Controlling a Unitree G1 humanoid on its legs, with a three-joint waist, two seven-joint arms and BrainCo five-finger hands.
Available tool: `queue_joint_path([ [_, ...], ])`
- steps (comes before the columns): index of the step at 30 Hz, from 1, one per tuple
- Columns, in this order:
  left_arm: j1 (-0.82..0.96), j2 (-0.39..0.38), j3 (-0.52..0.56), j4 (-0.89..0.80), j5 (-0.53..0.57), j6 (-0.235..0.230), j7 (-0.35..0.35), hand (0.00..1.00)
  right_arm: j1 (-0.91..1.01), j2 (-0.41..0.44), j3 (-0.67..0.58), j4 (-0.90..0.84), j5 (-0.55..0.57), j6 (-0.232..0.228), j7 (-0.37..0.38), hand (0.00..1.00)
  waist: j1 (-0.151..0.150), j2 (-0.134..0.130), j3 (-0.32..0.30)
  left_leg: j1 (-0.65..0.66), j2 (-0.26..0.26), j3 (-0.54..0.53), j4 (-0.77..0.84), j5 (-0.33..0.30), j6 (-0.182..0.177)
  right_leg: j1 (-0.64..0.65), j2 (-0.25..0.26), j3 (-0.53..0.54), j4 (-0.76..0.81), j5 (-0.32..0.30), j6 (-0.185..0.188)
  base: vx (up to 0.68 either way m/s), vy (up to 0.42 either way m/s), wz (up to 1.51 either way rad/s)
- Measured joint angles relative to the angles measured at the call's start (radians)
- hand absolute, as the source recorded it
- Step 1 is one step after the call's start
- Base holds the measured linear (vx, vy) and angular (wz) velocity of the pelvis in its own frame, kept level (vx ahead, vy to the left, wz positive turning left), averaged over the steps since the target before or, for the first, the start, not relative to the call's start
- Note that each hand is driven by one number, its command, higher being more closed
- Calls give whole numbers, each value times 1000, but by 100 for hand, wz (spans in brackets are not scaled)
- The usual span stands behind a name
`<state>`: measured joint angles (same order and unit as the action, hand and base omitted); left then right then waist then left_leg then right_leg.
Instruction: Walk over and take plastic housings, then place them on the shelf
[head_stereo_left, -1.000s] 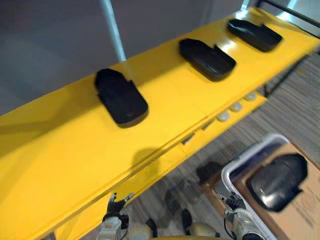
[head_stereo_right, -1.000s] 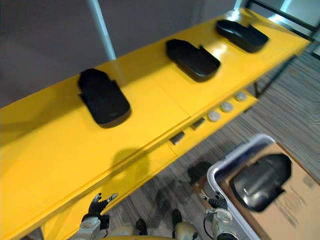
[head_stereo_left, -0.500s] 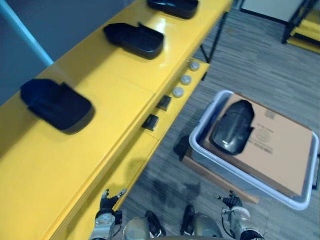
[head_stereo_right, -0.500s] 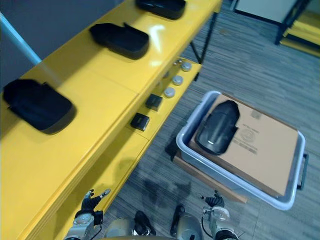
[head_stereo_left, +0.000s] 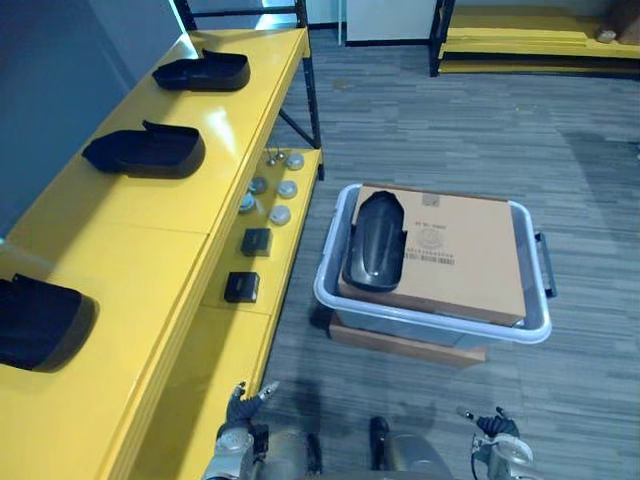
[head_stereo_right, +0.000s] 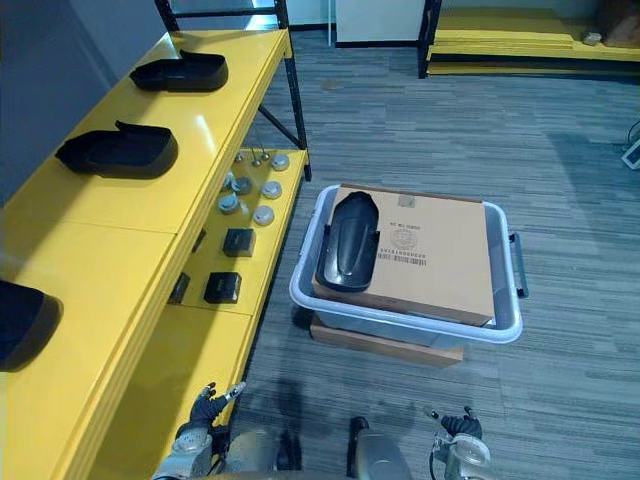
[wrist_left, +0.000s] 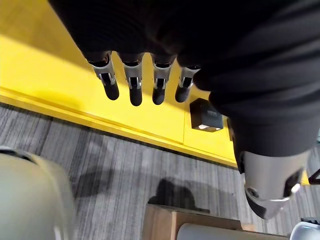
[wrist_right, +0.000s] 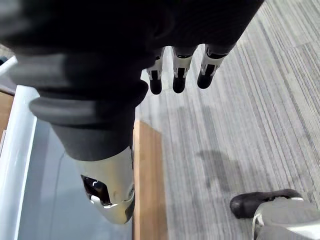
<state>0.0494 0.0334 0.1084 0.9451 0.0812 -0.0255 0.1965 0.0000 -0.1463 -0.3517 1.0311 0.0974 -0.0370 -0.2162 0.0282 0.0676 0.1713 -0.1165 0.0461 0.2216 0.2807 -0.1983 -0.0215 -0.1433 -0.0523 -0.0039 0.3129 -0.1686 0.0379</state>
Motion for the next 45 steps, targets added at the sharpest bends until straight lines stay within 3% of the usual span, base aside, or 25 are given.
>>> queue_joint_path([
  [4, -4, 8, 0, 19, 0, 1, 0, 0, -1, 3, -33, 0, 24, -2, -1, 0, -10, -10, -9, 53, -24, 31, -61, 28, 40, 32, -19, -4, -48, 17, 25, 208, 103, -21],
  [8, -24, 10, 3, 21, 0, 1, 0, 0, 6, 7, -80, -7, 53, -14, -6, 0, -12, -7, -32, 103, -28, 29, -74, 28, 41, 109, -24, -53, -126, 45, 48, 184, 25, -14],
  [20, -26, 8, 16, 46, 6, 17, 2, 0, 66, 43, -282, -98, 90, -28, -97, 0, -14, -8, -75, 167, -33, 24, -71, 32, 34, 212, -35, -130, -212, 82, 35, 80, 12, -4],
  [26, -23, 5, 16, 45, 12, 18, 4, 0, 76, 54, -358, -412, 71, -29, -162, 0, -16, -18, -80, 170, -37, 19, -71, 35, 34, 215, -39, -135, -212, 85, 31, -12, 0, 0],
  [30, -14, 3, 13, 33, 13, 18, 4, 0, 68, 53, -359, -667, 13, -32, -197, 0, -17, -43, -85, 162, -58, -4, -82, 67, 34, 208, -58, -143, -213, 86, 30, -62, -7, 8],
  [33, 7, -1, 6, 19, 22, 16, 4, 0, 56, 50, -326, -847, -33, -42, -195, 0, -15, -47, -86, 152, -61, -33, -101, 68, 34, 187, -56, -160, -217, 86, 30, -108, -25, 6],
  [37, 37, -1, -22, 15, 38, 15, -1, 0, 23, 3, -146, -1016, -76, -68, -159, 0, -14, -49, -85, 107, -62, -71, -110, 74, 43, 153, -53, -173, -232, 93, 19, -110, -32, 3],
  [40, 43, 0, -29, 6, 44, 0, -2, 0, -26, -59, -5, -1035, -110, -76, -106, 0, -3, -51, -86, 101, -57, -98, -155, 74, 45, 120, -44, -188, -229, 88, 10, -146, -20, 19],
  [45, 49, 20, -28, -26, 44, -9, -3, 0, -66, -83, 99, -990, -169, -83, -43, 0, 27, -62, -78, 53, -62, -138, -181, 95, 37, 85, -50, -234, -226, 116, 21, -98, 1, 23],
])
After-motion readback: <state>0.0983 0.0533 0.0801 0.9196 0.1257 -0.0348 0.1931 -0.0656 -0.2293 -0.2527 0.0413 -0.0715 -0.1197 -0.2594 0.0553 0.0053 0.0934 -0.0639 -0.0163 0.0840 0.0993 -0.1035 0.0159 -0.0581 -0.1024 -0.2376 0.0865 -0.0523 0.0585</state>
